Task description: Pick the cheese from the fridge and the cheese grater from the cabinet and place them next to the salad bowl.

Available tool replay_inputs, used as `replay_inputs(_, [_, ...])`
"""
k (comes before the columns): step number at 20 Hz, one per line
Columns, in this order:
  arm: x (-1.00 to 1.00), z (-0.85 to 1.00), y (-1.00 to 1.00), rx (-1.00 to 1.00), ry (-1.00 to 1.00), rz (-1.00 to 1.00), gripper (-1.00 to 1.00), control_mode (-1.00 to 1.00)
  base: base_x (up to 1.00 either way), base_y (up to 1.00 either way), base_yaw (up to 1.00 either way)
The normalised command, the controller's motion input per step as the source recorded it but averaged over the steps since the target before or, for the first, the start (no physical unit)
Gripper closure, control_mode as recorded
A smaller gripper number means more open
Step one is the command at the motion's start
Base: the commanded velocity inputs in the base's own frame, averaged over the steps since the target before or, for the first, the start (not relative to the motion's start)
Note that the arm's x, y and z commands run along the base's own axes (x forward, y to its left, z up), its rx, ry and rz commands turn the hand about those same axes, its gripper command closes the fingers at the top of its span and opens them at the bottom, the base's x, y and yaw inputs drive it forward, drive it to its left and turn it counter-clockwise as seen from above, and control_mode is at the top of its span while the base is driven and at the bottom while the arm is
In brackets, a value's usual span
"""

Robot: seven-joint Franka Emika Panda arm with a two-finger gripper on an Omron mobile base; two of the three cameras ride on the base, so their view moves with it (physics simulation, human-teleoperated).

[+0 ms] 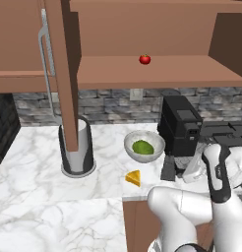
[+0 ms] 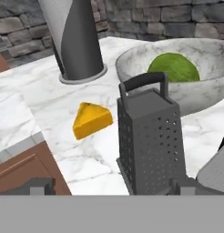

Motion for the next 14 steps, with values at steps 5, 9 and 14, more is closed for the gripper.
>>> replay_inputs(5, [-0.35,0.35,0.07,0.0,0.04,-0.14,-1.0,-1.0,0.0,0.0,0.0])
replay_inputs(9, [-0.3,0.4,0.1,0.0,0.11,-0.14,-1.0,-1.0,0.0,0.0,0.0])
replay_inputs(14, [-0.23,0.5,0.03,0.0,0.14,-0.08,-1.0,-1.0,0.0,0.0,0.0])
